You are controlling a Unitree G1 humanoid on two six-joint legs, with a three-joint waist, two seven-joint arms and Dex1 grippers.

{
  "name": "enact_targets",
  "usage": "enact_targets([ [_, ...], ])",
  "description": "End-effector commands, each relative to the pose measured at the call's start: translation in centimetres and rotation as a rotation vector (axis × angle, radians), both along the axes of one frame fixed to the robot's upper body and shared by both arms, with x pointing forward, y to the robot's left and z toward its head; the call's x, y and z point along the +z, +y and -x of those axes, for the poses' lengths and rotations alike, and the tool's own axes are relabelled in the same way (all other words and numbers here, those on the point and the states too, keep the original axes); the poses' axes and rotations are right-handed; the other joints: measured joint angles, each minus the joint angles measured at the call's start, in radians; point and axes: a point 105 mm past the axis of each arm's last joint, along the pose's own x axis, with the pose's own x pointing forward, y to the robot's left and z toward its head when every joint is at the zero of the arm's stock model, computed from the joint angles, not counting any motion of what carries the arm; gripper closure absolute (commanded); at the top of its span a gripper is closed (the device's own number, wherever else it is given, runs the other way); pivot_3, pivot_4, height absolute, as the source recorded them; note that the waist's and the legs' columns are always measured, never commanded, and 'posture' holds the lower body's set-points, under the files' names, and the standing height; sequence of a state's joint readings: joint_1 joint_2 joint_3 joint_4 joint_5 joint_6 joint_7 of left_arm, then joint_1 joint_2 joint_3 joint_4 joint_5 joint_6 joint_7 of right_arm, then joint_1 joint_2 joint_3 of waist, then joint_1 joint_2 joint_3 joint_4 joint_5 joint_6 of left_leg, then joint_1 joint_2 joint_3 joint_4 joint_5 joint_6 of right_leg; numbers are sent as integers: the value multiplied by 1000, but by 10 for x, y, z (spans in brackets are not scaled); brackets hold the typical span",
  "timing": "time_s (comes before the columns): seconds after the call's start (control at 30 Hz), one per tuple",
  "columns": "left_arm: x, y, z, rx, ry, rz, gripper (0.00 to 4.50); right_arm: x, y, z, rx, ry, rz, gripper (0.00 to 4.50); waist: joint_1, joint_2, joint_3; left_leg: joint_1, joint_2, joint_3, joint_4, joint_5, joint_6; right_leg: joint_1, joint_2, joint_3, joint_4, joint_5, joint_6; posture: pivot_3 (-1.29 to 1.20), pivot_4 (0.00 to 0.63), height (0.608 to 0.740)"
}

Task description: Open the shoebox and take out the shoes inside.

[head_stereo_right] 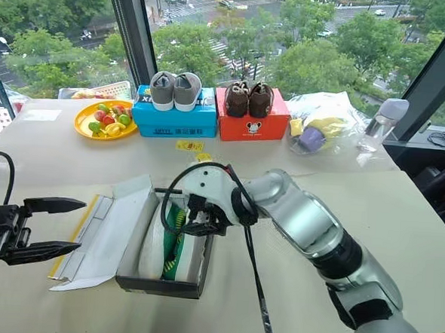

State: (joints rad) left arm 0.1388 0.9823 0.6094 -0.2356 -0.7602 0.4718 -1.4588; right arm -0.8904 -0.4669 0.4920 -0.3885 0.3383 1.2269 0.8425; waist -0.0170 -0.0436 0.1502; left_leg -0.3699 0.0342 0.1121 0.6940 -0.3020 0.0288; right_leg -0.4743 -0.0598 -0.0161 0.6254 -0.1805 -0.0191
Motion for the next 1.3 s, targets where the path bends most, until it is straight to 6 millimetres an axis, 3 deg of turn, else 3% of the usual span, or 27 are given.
enact_targets([
  [0.03, 4, -2, 2, -11, -28, -15, 0, 11, -3, -4, -88, 5, -41, 1435, 1, 0, 0, 0, 0, 0, 0, 0, 0, 0, 0, 0, 0, 0, 0, 0, 150, 731],
  [0.2, 3, -3, 2, -14, -26, -19, 0, 14, -7, -9, -164, -76, 4, 1435, 2, 0, 0, 0, 0, 0, 0, 0, 0, 0, 0, 0, 0, 0, 0, 0, 150, 731],
  [0.4, 2, -2, 3, -14, -20, -29, 0, 42, -15, -17, -266, -251, 79, 1435, -2, 1, 0, 0, 0, 0, 0, 0, -1, 0, 0, 0, 1, 0, 0, 0, 150, 731],
  [0.53, 0, -3, 3, -13, -11, -37, 0, 51, -6, -16, -337, -275, 58, 1435, -6, 0, 0, 0, 0, 0, -1, 1, -1, -1, 0, 0, 1, 0, 0, 0, 150, 731],
  [0.9, 0, -5, -5, -43, 13, -41, 0, 43, 2, -9, -313, -188, 2, 1435, -2, 0, 0, -1, 0, 0, 0, 0, -1, -1, 0, 0, 0, 0, 0, 0, 150, 731],
  [1.07, 1, -8, -6, -56, 22, -44, 0, 64, -24, -27, -397, -323, -3, 1435, -5, 0, 0, -1, 0, 0, 0, 1, -1, -1, 0, 0, 0, 0, 0, 0, 150, 731],
  [1.13, 1, -9, -8, -59, 22, -39, 0, 80, -43, -29, -247, -596, 40, 1435, 4, 1, 2, -2, 0, 0, 0, 0, -1, -1, 0, 0, 0, 0, 0, 0, 150, 731],
  [1.23, -2, -10, -12, -62, 22, -35, 0, 53, -55, -7, 107, -699, 170, 1435, 12, 2, 2, -2, -3, -1, 0, -2, 4, 0, -1, 0, -3, -4, 6, 0, 150, 731],
  [1.3, -2, -13, -15, -68, 16, -23, 0, 35, -55, -13, 273, -797, 272, 1435, -4, 0, 1, 0, -3, 0, 0, -4, 3, 3, 0, 1, -4, -9, 15, 0, 150, 731],
])
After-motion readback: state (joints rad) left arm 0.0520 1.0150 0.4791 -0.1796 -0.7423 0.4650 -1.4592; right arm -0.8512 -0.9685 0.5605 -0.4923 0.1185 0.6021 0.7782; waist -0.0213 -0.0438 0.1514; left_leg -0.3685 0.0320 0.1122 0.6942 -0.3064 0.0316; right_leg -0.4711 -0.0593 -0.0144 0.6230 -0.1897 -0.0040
